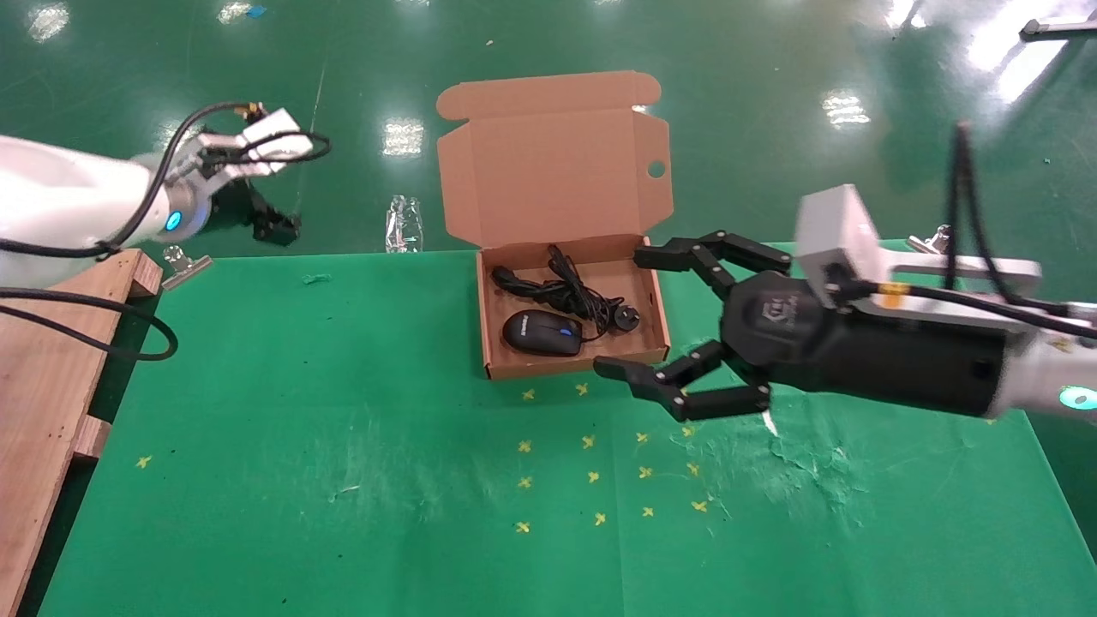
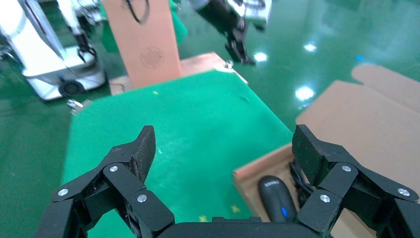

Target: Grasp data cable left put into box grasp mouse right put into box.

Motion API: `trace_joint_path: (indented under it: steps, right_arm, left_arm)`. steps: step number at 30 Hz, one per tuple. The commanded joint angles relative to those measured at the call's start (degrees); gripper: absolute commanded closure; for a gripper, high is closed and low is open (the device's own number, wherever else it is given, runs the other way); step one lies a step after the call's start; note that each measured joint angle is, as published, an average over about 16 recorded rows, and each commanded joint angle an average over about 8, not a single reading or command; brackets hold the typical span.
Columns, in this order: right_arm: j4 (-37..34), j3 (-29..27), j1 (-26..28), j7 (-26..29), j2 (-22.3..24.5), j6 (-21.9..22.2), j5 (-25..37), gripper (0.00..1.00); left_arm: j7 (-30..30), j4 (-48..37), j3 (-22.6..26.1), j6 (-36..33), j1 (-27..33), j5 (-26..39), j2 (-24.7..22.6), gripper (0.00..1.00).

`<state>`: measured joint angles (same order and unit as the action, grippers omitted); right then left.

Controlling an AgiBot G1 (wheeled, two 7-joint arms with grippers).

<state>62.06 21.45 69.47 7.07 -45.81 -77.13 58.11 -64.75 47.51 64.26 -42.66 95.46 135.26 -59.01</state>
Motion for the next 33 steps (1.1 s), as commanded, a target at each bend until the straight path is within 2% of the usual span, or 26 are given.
trace_joint_path:
  steps: [1, 16, 33]
  right_arm:
    - [1.35, -0.64, -0.93, 0.43, 1.27, -1.01, -1.91, 0.0]
    - [10.79, -5.09, -7.41, 3.44, 10.12, -8.03, -15.24, 0.0]
    - [11.46, -5.34, -7.86, 3.62, 10.8, -8.57, -16.29, 0.0]
  left_arm:
    - [1.13, 0.54, -1.01, -0.89, -0.71, -1.95, 0.5, 0.0]
    - [15.49, 7.48, -13.84, -12.34, -9.73, -26.8, 6.88, 0.0]
    - [31.77, 15.34, -28.39, -25.32, -19.95, -54.96, 14.12, 0.0]
